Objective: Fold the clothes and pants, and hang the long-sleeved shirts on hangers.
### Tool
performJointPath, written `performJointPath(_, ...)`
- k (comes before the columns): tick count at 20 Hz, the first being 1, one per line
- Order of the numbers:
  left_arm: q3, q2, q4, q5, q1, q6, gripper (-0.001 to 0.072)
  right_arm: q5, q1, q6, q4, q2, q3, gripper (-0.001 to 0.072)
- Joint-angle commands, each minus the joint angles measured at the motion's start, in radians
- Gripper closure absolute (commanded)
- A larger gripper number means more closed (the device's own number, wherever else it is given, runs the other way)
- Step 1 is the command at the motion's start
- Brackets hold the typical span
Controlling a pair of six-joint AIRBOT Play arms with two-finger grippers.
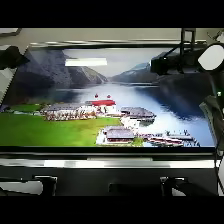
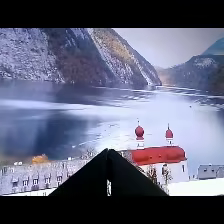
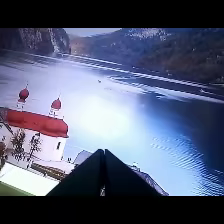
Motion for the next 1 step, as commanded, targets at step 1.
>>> performJointPath(1,0.000,-0.002,0.000,0.000,0.000,0.000,0.0681,-0.001,0.001,-0.001,0.000,0.000,0.001,0.0676)
